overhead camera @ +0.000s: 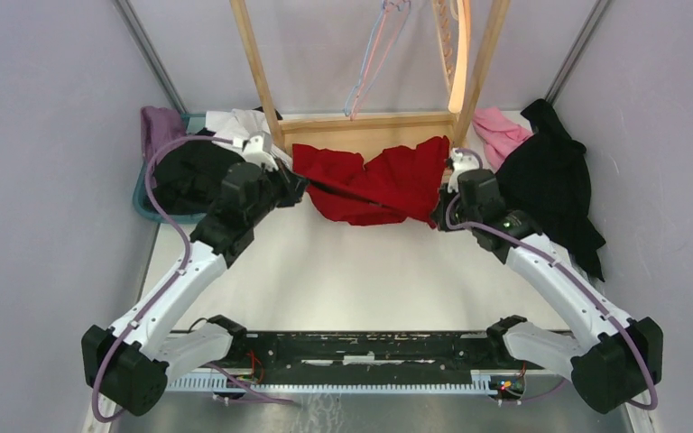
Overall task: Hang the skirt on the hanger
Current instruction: Flatten out the skirt at the center of the board.
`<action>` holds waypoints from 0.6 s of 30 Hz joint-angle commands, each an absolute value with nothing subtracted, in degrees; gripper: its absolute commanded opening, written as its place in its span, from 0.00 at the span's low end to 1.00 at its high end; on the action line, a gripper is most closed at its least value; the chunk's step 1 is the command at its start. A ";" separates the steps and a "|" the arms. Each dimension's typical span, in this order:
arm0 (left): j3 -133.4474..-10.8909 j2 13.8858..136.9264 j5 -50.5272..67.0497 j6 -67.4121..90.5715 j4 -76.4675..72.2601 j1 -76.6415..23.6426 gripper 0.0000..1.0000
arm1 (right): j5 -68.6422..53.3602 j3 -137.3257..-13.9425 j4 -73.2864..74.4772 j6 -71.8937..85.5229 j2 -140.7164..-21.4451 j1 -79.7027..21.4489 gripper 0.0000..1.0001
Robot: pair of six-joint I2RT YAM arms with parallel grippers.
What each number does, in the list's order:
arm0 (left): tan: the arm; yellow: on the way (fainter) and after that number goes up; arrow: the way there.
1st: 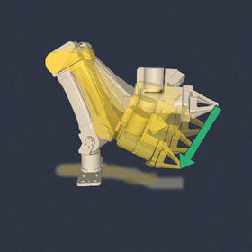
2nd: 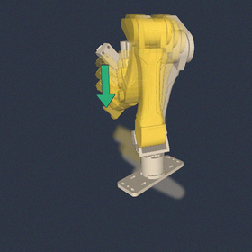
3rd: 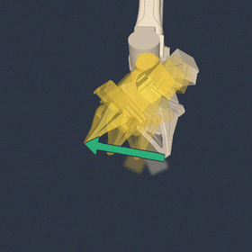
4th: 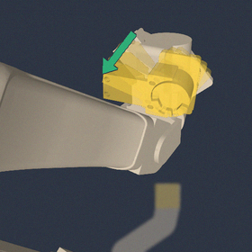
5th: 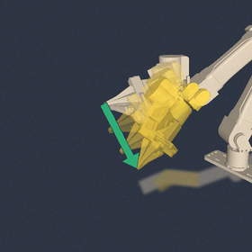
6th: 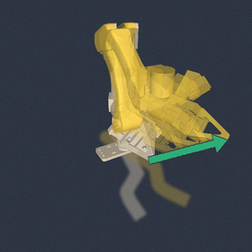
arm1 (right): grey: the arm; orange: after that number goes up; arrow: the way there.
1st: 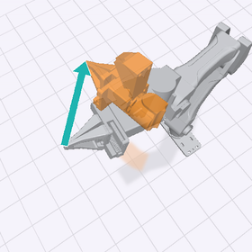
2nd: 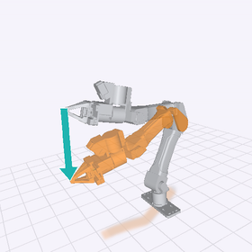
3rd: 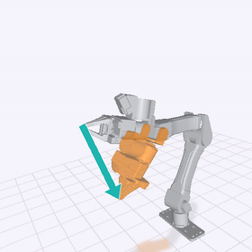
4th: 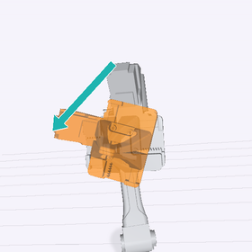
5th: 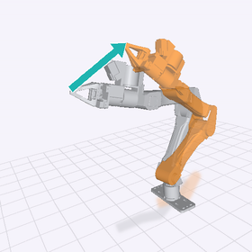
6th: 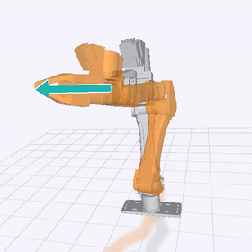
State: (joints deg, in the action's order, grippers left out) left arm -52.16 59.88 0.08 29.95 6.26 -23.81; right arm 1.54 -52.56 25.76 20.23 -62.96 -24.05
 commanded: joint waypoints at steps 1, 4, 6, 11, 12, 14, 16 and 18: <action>-48.28 57.75 -7.61 34.59 12.48 -28.71 0.03 | 5.86 -47.75 32.24 22.30 -59.14 -25.28 0.01; -45.88 56.94 -10.64 36.55 16.86 -33.03 0.03 | 6.01 -45.17 34.03 24.24 -56.79 -27.25 0.01; -44.31 55.90 -11.87 38.00 19.35 -34.86 0.03 | 5.98 -43.58 34.86 26.09 -55.79 -29.04 0.01; -40.85 50.81 -12.74 39.78 24.90 -37.13 0.03 | 7.15 -40.52 37.42 29.31 -54.46 -34.35 0.01; -40.29 49.75 -12.84 40.00 26.17 -37.34 0.03 | 7.01 -40.22 37.85 29.88 -54.41 -35.08 0.02; -39.15 46.96 -12.26 40.63 28.25 -37.63 0.03 | 7.20 -40.32 38.64 31.03 -54.32 -36.87 0.01; -37.84 45.38 -10.76 41.75 29.11 -37.92 0.03 | 7.47 -40.55 39.13 32.03 -54.62 -37.94 0.01; -36.32 44.53 -9.39 42.96 29.37 -38.42 0.03 | 7.51 -40.88 39.70 32.83 -55.55 -39.00 0.01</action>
State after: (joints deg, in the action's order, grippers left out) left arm -38.26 46.76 -10.09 38.70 27.22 -37.78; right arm 5.06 -40.07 38.20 29.91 -55.37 -37.56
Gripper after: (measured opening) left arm 0.050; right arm 0.033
